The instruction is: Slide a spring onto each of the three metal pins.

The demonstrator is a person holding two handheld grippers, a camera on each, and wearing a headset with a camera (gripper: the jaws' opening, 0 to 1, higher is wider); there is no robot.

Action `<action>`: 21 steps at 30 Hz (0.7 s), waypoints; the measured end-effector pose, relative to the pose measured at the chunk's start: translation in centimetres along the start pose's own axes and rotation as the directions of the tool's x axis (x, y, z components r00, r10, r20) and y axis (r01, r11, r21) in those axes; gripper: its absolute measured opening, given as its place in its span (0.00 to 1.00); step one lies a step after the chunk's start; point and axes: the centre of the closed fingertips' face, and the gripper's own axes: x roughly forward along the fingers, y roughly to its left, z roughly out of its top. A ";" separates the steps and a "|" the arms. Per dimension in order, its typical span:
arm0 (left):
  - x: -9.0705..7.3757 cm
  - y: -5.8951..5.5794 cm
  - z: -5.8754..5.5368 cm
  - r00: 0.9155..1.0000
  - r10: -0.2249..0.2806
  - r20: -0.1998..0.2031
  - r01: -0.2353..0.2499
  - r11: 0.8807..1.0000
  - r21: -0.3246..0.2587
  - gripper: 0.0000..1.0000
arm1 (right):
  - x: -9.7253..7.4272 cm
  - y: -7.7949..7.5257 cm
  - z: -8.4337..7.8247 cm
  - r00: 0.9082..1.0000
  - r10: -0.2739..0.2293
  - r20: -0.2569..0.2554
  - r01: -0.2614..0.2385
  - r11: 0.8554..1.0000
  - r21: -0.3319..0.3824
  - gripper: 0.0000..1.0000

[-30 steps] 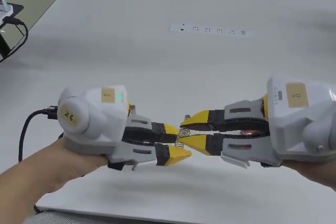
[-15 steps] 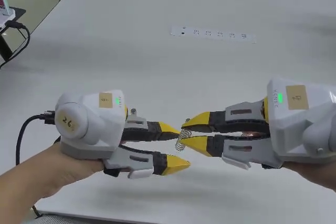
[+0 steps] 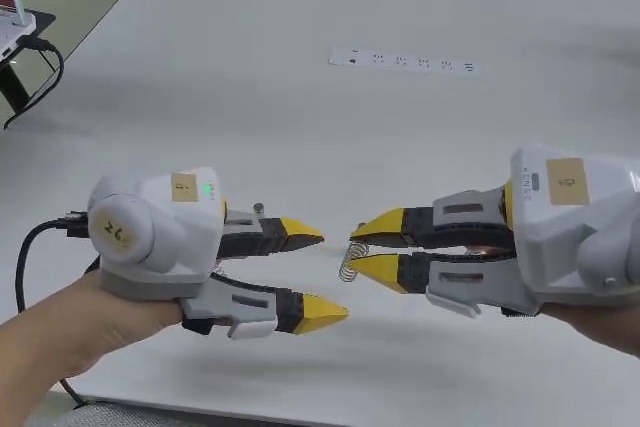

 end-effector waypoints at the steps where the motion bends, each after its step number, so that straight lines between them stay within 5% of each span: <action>1: -0.2 0.0 -0.1 1.000 0.007 -0.004 -0.007 1.000 0.003 0.45 | 0.0 -0.1 0.0 1.000 -0.002 -0.001 0.002 1.000 0.001 0.07; 11: -2.0 1.1 -0.8 0.997 0.075 0.006 -0.074 0.997 -0.037 0.55 | 0.1 0.0 -0.5 1.000 -0.004 -0.013 0.004 1.000 0.003 0.07; 21: -4.5 3.6 -0.8 0.984 0.177 0.007 -0.176 0.983 -0.052 0.68 | -0.3 -1.0 -1.1 0.999 -0.040 -0.025 0.040 0.999 0.010 0.07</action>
